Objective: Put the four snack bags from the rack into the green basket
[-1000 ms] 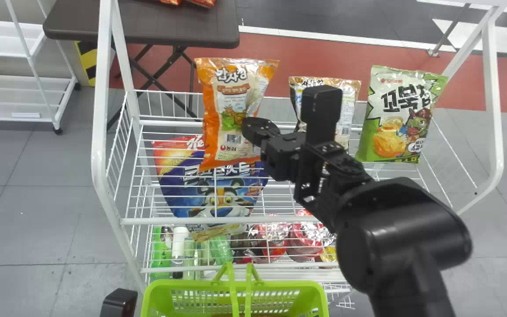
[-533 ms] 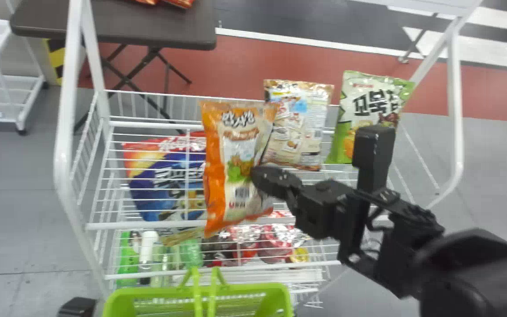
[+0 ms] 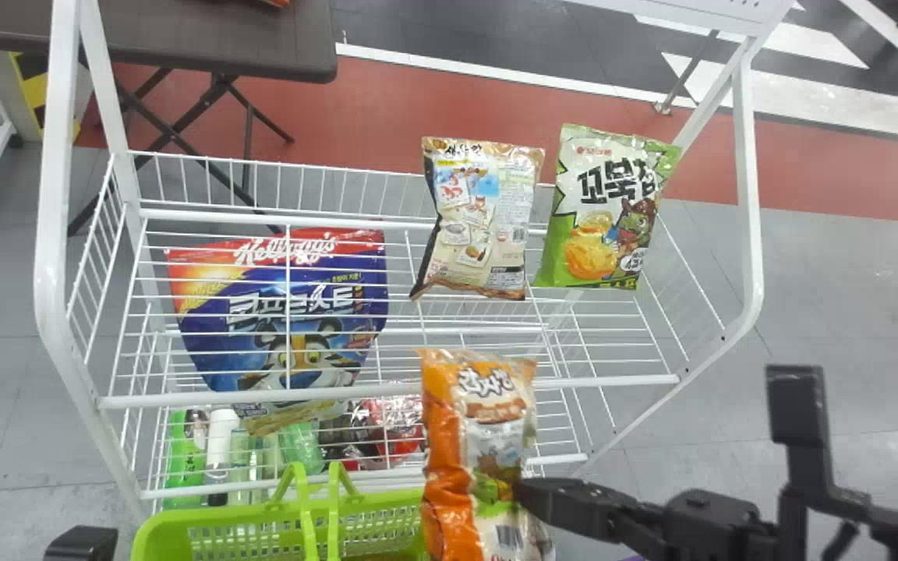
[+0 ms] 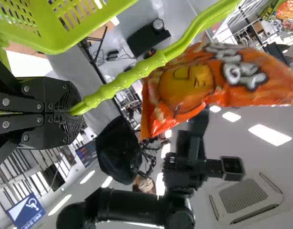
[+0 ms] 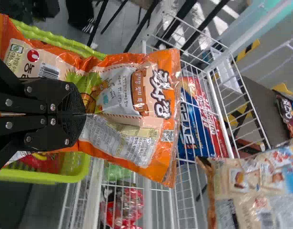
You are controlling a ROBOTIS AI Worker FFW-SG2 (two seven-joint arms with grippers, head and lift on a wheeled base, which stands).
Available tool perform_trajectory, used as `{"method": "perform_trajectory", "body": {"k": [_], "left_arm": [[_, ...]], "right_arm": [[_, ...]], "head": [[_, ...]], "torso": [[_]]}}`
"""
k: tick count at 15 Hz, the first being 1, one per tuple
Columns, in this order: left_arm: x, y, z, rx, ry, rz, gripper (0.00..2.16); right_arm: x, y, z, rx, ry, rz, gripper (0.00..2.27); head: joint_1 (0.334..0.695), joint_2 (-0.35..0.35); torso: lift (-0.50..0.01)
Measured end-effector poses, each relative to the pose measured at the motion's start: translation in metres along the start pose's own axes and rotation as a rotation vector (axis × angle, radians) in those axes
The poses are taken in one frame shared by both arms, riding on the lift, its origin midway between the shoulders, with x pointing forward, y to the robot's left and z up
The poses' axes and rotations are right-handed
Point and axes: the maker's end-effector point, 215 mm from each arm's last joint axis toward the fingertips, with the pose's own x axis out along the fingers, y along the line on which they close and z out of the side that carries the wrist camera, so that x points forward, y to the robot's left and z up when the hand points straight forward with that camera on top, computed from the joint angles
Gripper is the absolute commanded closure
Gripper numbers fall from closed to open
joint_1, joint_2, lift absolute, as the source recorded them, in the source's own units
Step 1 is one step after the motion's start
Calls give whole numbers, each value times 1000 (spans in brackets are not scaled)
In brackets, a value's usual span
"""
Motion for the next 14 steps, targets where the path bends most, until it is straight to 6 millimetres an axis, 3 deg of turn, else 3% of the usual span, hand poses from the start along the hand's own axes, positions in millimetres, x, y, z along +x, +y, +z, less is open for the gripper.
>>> {"method": "perform_trajectory", "body": {"k": [3, 8, 14], "left_arm": [[7, -6, -1, 2, 9, -13, 2132], [14, -14, -3, 5, 18, -29, 2132], [21, -12, -8, 5, 31, -23, 2132]], "right_arm": [[4, -20, -30, 62, 17, -16, 2010], [51, -35, -91, 99, 103, 15, 2010], [92, 0, -145, 88, 239, 77, 2010]], "head": [[695, -350], [695, -350], [695, -350]], "torso": [[-6], [-6], [-6]]}}
